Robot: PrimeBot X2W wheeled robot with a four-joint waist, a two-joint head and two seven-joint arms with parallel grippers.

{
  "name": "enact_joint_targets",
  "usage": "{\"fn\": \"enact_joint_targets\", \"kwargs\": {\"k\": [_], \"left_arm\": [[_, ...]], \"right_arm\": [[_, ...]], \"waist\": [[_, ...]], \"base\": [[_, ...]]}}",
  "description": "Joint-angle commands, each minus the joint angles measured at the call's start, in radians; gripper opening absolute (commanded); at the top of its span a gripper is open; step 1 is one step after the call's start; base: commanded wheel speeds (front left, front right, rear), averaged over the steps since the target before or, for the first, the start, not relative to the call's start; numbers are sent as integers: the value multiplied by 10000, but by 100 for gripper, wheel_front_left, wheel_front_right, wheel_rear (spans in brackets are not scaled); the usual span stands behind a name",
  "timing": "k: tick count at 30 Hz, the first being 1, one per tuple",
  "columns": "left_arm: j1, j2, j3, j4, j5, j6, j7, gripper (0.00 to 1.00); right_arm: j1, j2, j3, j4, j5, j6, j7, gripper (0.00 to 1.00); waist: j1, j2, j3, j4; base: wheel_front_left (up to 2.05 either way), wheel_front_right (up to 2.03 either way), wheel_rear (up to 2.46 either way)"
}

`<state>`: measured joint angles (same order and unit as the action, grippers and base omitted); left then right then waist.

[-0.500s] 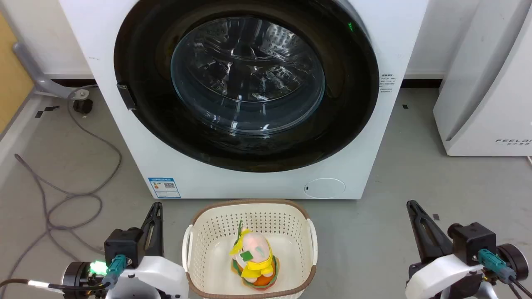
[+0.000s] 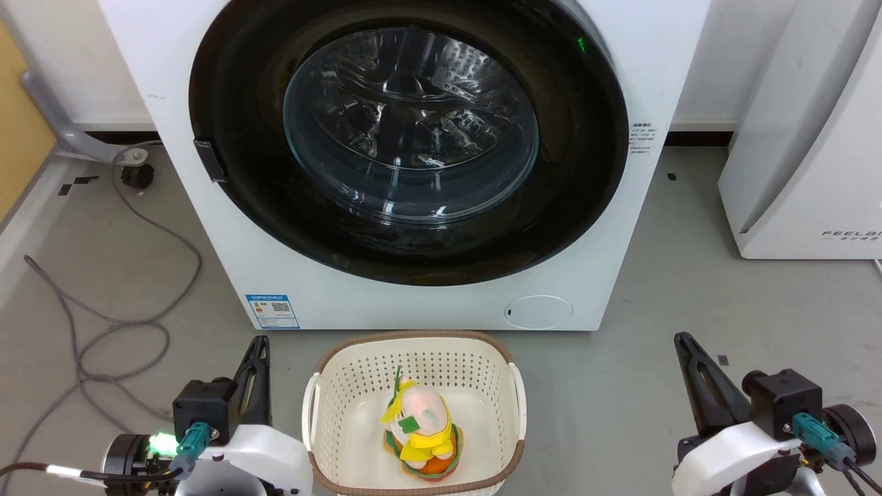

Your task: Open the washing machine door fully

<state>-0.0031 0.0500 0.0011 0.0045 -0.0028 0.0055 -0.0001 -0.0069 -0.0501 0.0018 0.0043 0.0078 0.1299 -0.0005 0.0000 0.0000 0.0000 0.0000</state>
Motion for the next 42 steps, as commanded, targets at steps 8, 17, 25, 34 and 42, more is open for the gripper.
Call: {"fn": "enact_joint_targets", "kwargs": {"k": [8,17,25,34,42], "left_arm": [[31,3,-11,-45,28,-55,1,0],[0,0,1,6,-4,3,-3,100],[-1,0,-55,114,-90,-28,-169,100],[-12,0,-106,225,-200,-56,-359,100],[-18,1,-143,310,-291,-79,-526,100]], "right_arm": [[69,-1,-18,-43,-78,8,5,0],[0,0,7,7,8,0,-2,100],[16,0,-3,161,138,1,-158,100],[3,0,-18,413,338,1,-354,0],[-71,0,-49,600,1742,2,-525,0]], "waist": [[0,0,0,0],[0,0,1,0],[0,0,0,-15],[0,0,1,-25],[0,0,-8,-27]], "base": [[0,0,0],[0,0,0],[0,0,0],[0,0,0],[0,0,0]]}}
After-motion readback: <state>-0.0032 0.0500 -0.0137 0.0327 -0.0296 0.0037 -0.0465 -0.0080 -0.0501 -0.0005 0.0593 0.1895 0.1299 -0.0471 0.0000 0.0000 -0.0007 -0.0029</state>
